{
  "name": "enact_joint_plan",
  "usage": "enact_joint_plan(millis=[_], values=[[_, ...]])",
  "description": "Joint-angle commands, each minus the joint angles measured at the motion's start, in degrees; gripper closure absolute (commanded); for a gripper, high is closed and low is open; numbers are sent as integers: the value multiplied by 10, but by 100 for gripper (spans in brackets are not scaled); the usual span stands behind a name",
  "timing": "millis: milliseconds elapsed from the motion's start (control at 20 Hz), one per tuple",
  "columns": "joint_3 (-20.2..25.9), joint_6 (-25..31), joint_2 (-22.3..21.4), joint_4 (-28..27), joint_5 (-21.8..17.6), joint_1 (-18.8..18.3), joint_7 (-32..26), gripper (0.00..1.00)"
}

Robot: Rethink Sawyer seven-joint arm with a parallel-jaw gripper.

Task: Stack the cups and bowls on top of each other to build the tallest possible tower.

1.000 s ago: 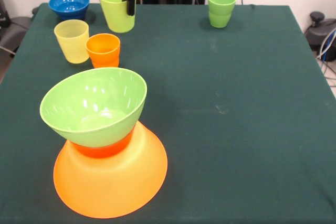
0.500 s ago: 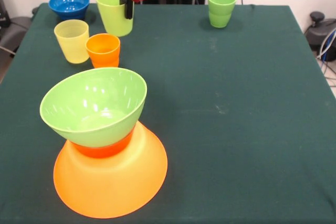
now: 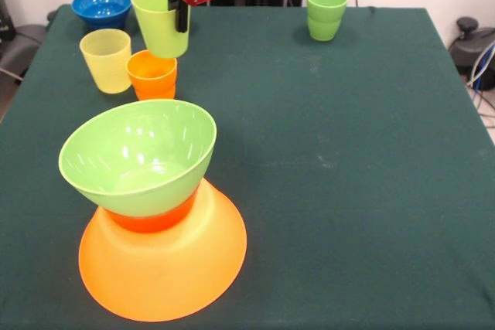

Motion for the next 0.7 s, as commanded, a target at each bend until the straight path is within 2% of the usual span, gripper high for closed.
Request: enact_joint_plan(millis=[50, 350, 700], values=[[51, 11, 44, -36, -37, -6, -51, 100], [51, 19, 49, -52, -42, -14, -63, 100], [52, 1, 65, -60, -45, -18, -65, 100]])
